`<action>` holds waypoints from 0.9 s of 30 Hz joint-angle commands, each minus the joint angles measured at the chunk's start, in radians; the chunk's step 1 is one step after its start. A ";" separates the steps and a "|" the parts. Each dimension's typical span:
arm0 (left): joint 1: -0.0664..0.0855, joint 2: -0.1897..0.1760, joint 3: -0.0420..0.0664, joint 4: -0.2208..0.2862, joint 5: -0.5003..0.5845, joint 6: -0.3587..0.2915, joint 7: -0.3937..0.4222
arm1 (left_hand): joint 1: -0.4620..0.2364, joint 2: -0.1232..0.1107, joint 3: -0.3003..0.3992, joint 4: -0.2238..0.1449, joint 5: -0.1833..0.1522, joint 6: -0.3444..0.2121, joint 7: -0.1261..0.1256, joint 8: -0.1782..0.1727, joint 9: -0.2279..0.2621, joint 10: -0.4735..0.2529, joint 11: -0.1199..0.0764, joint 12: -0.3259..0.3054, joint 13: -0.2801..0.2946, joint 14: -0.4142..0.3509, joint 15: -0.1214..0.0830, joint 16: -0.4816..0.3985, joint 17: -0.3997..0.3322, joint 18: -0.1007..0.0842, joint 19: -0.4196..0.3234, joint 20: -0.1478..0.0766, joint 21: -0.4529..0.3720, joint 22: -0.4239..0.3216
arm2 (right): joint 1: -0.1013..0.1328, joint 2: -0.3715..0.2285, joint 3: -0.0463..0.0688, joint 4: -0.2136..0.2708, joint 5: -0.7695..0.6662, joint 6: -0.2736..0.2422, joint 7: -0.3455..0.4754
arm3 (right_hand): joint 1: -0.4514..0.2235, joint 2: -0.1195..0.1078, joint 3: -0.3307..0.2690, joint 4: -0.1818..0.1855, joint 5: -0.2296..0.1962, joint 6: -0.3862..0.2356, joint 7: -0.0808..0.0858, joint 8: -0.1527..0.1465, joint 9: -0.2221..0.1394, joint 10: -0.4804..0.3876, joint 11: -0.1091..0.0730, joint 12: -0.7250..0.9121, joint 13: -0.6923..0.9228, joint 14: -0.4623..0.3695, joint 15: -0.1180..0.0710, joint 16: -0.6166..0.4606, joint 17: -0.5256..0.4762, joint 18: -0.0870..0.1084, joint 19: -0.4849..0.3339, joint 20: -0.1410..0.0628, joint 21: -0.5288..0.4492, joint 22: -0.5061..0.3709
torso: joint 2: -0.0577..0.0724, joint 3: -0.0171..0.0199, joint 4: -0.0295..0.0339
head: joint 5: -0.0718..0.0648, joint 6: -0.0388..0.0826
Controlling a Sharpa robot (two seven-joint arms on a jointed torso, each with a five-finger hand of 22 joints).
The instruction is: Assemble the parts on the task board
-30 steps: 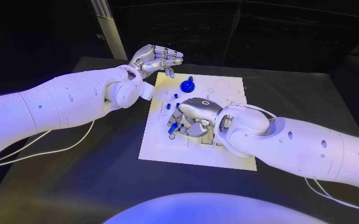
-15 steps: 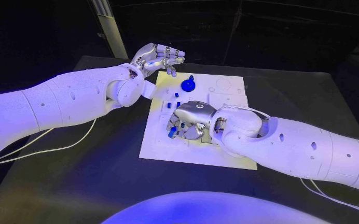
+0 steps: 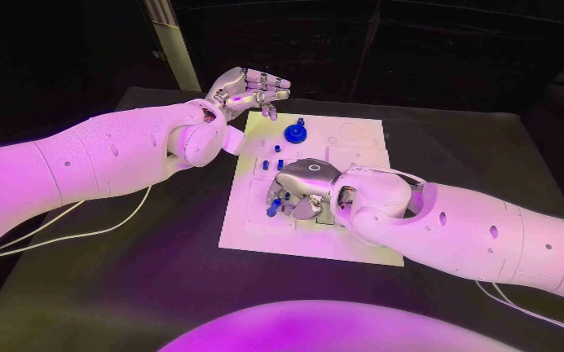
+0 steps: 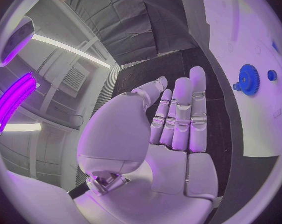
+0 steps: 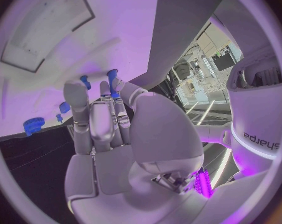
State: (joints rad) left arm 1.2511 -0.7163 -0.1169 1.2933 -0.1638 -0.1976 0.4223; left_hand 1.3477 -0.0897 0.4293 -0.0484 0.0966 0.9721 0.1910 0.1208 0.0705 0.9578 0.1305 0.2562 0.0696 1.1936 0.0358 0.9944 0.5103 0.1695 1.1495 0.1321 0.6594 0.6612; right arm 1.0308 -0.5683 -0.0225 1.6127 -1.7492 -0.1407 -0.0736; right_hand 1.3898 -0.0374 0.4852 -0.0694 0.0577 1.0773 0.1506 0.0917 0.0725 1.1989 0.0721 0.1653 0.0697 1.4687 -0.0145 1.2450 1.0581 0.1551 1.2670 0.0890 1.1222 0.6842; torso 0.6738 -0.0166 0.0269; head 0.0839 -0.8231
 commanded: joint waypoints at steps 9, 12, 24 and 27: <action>0.001 0.001 0.000 0.000 0.001 0.013 0.002 | 0.002 0.002 0.002 -0.002 -0.001 -0.001 0.003 0.004 -0.002 -0.011 0.000 0.009 -0.002 -0.006 0.001 -0.002 -0.002 0.013 -0.008 0.001 -0.005 -0.001 | 0.002 0.017 -0.001 -0.001 -0.046 0.052 -0.021 | -0.017 -0.009 -0.001 0.001 0.005 -0.003 0.006 0.000 -0.001 -0.002 0.007 -0.015 0.000 0.016 0.006 0.000 -0.006 -0.007 -0.007 0.006 -0.001 -0.009 | 0.000 -0.0006 -0.0003 | -0.002 -0.001; 0.001 0.001 0.000 0.000 0.001 0.013 0.002 | 0.002 0.002 0.002 -0.002 -0.001 -0.001 0.003 0.004 -0.002 -0.011 0.000 0.009 -0.002 -0.006 0.001 -0.002 -0.002 0.013 -0.008 0.001 -0.005 -0.001 | 0.002 0.020 -0.007 0.000 -0.050 0.043 -0.025 | -0.035 -0.021 -0.007 0.007 0.008 -0.013 0.010 -0.006 -0.003 -0.031 0.014 -0.036 -0.006 0.017 0.013 0.003 -0.003 -0.006 -0.013 0.010 -0.006 -0.018 | -0.001 -0.0008 -0.0005 | -0.003 -0.001; 0.001 0.001 0.000 -0.001 0.001 0.017 -0.002 | 0.002 0.002 0.002 -0.002 -0.001 -0.001 0.003 0.004 -0.002 -0.011 0.000 0.009 -0.002 -0.006 0.001 -0.002 -0.002 0.013 -0.008 0.001 -0.005 -0.001 | 0.002 0.020 -0.018 0.002 -0.048 -0.022 -0.032 | -0.081 -0.072 -0.076 0.022 0.025 -0.136 0.027 -0.029 -0.008 -0.214 0.048 -0.088 -0.005 -0.025 0.042 -0.056 -0.093 0.014 -0.087 0.038 -0.083 -0.143 | 0.000 -0.0010 0.0010 | -0.003 -0.003; 0.001 0.001 0.000 -0.002 0.001 0.017 -0.003 | 0.002 0.002 0.002 -0.002 -0.001 -0.001 0.003 0.004 -0.002 -0.011 0.000 0.009 -0.002 -0.006 0.001 -0.002 -0.002 0.013 -0.008 0.001 -0.005 -0.001 | 0.002 0.017 -0.019 0.006 -0.037 -0.039 -0.024 | -0.086 -0.078 -0.109 0.025 0.038 -0.178 0.024 -0.030 -0.008 -0.253 0.050 -0.083 -0.004 -0.042 0.044 -0.078 -0.128 0.020 -0.111 0.041 -0.111 -0.182 | 0.000 -0.0005 0.0003 | -0.004 -0.004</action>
State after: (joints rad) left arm 1.2511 -0.7157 -0.1170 1.2920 -0.1638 -0.1951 0.4182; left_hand 1.3477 -0.0897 0.4293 -0.0484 0.0966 0.9720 0.1910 0.1208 0.0696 0.9503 0.1304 0.2631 0.0695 1.1936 0.0358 0.9944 0.5092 0.1694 1.1495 0.1321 0.6594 0.6612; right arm 1.0311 -0.5506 -0.0409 1.6151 -1.7918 -0.1399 -0.1034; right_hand 1.3077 -0.1125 0.3811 -0.0449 0.0939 0.9052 0.1752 0.0657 0.0651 0.9525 0.1229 0.0807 0.0650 1.4310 0.0299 1.1705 0.9366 0.1561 1.1598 0.1294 1.0161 0.5092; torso 0.6733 -0.0174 0.0270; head 0.0804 -0.8262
